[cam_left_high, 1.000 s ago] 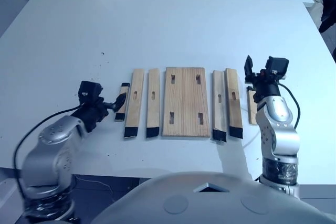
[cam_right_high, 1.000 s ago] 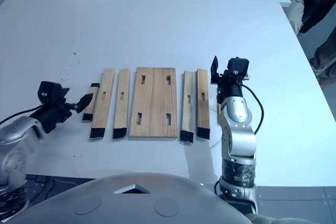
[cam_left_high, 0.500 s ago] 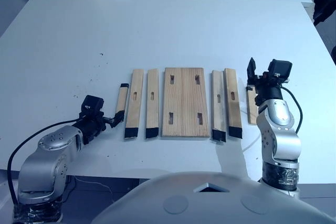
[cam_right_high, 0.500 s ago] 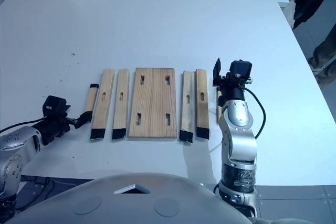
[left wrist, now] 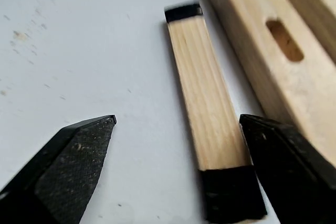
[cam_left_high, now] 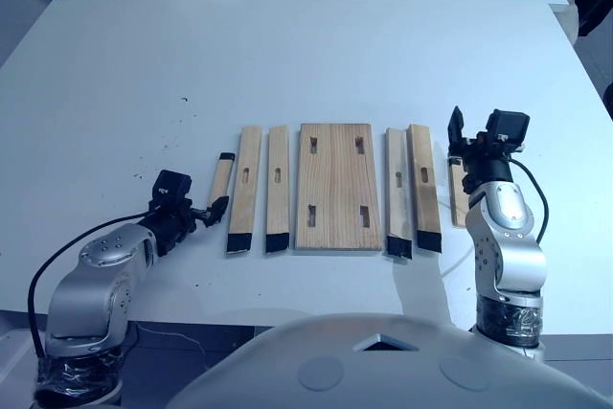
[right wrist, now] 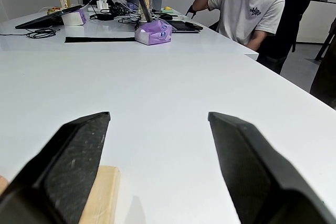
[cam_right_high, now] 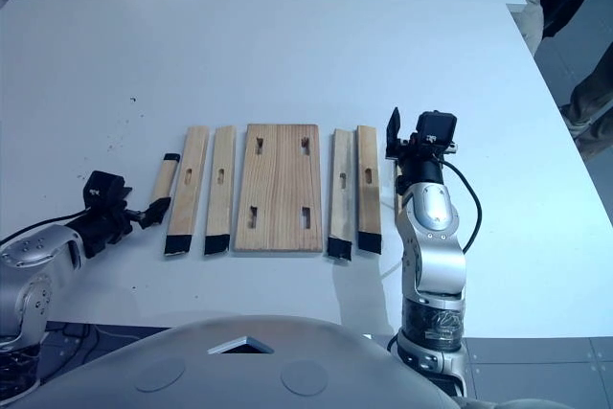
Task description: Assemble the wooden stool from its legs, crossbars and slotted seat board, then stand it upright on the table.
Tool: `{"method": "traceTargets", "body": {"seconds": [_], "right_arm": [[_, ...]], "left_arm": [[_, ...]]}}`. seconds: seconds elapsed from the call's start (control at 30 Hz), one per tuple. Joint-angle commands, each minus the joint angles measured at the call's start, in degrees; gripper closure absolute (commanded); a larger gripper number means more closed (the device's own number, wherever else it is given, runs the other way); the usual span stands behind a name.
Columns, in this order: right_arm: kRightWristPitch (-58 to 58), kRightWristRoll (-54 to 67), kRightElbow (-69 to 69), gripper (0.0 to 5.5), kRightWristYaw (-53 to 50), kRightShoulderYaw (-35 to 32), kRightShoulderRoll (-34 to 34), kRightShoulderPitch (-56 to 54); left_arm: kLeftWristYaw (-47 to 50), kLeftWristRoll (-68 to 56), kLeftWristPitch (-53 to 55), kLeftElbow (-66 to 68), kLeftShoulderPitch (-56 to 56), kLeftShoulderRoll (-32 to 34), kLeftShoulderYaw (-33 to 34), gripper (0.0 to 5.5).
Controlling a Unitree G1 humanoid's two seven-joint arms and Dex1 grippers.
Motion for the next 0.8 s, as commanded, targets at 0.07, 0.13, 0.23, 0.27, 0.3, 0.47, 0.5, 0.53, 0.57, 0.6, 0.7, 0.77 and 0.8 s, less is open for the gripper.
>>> {"method": "traceTargets", "body": {"seconds": [0.07, 0.13, 0.23, 0.27, 0.3, 0.47, 0.5, 0.53, 0.57, 0.6, 0.7, 0.77, 0.8], "right_arm": [[1.08, -0.14, 0.56, 2.06, 0.1, -0.23, -0.15, -0.42], [1.1, -0.17, 0.62, 2.06, 0.01, -0.25, -0.09, -0.36], [1.17, -0.24, 0.9, 2.03, -0.12, -0.17, 0.02, -0.56], [1.27, -0.23, 0.96, 2.03, -0.11, -0.13, 0.01, -0.83], [1.36, -0.21, 1.0, 2.03, -0.07, -0.14, -0.04, -1.05], [1.5, -0.15, 1.0, 2.03, -0.01, -0.62, -0.31, -1.24], [1.46, -0.16, 1.04, 2.03, -0.07, -0.69, -0.27, -1.18], [1.46, -0.19, 1.06, 2.03, -0.12, -0.71, -0.22, -1.14], [1.47, -0.24, 1.08, 2.03, -0.22, -0.67, -0.12, -1.15], [1.47, -0.3, 1.11, 2.03, -0.34, -0.6, 0.0, -1.19], [1.54, -0.34, 0.95, 2.03, -0.6, -0.55, 0.24, -1.37], [1.54, -0.29, 0.91, 2.03, -0.62, -0.8, 0.19, -1.51], [1.53, -0.24, 0.94, 2.03, -0.59, -0.99, 0.11, -1.59]], "left_arm": [[-1.38, 2.74, -2.93, 4.46, 2.16, 2.22, -1.72, 1.1], [-2.05, 3.32, -4.56, 6.1, 2.33, 3.03, -2.12, 1.1], [-2.51, 3.84, -6.75, 8.93, 0.73, 3.26, -2.87, 1.45], [-3.11, 3.06, -7.25, 9.25, 0.44, 2.95, -2.75, 1.61], [-3.52, 2.64, -7.59, 9.42, 0.44, 2.87, -2.93, 1.81], [-4.2, 2.47, -7.74, 11.91, 0.45, 3.35, -2.63, 2.49], [-4.27, 2.7, -7.85, 12.74, 0.34, 3.62, -2.43, 2.63], [-4.33, 2.69, -7.78, 13.48, 0.12, 3.69, -2.19, 2.79], [-4.45, 2.6, -7.75, 14.12, -0.14, 3.73, -1.98, 2.95], [-4.49, 2.26, -7.41, 14.68, -0.48, 3.61, -1.69, 3.09], [-5.09, 0.99, -6.3, 15.71, -1.29, 3.19, -1.21, 3.61], [-5.48, -0.14, -5.63, 15.81, -1.68, 2.84, -0.93, 3.92], [-5.64, -0.89, -5.04, 15.74, -1.93, 2.65, -0.7, 4.07]]}}
